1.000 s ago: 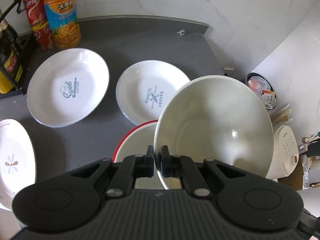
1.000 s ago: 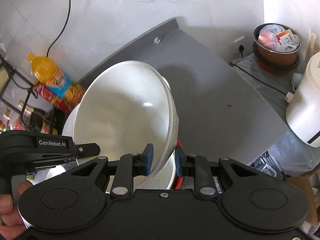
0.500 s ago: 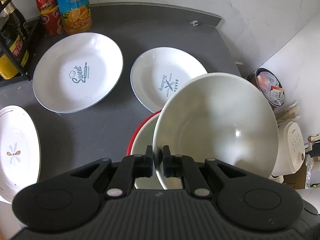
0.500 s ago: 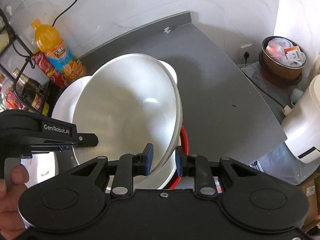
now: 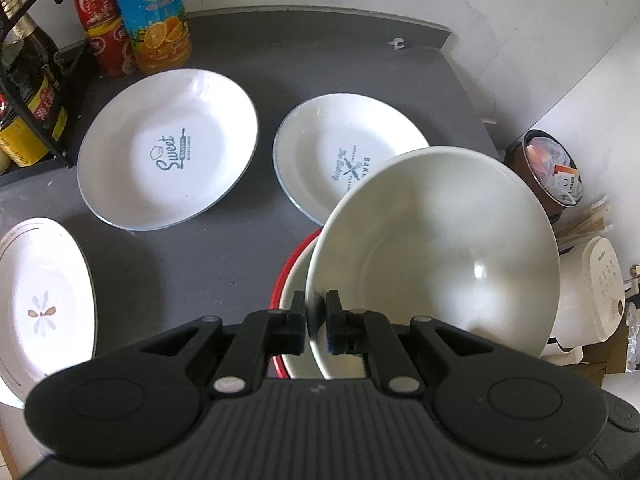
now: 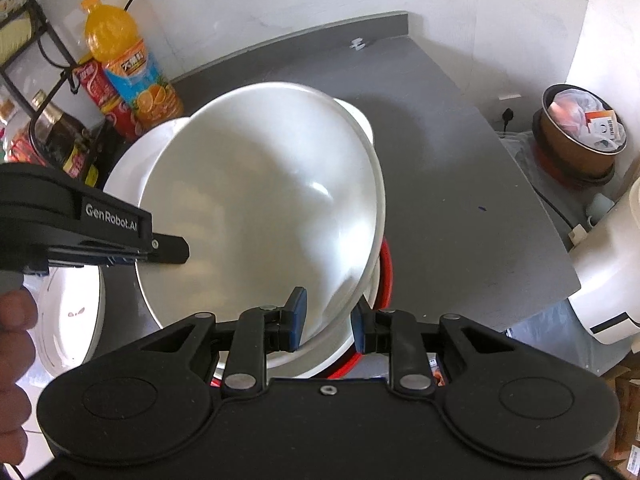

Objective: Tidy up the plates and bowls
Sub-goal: 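Carry the white bowl over the stacked bowls and lower it in, then open both grippers to release the white bowl onto the stack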

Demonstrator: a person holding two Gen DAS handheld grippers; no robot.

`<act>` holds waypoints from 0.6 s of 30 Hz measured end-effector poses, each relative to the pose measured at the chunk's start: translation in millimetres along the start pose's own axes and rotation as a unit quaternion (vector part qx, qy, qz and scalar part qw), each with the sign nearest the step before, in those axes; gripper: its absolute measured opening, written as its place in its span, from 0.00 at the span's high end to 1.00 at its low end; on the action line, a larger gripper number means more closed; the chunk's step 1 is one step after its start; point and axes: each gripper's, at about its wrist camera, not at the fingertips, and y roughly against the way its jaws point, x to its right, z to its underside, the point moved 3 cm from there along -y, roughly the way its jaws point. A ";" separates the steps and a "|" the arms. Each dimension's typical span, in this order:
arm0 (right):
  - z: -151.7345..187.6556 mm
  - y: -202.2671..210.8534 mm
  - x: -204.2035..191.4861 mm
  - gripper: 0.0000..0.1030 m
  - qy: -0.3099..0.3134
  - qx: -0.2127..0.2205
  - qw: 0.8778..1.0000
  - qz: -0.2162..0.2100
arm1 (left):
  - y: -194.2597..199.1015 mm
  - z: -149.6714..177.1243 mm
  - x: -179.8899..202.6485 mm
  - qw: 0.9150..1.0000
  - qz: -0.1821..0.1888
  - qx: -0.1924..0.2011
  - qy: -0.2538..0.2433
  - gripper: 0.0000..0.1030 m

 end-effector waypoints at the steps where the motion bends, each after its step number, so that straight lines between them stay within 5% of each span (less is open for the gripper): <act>1: 0.4 -1.5 0.3 0.77 -0.002 -0.003 1.000 -0.002 | -0.3 0.0 -1.0 1.000 -0.002 0.000 0.000 0.93; 18: 2.2 4.6 8.7 0.65 -0.059 -0.019 0.997 -0.036 | -10.5 3.0 -10.4 1.000 -0.010 -0.013 0.007 0.94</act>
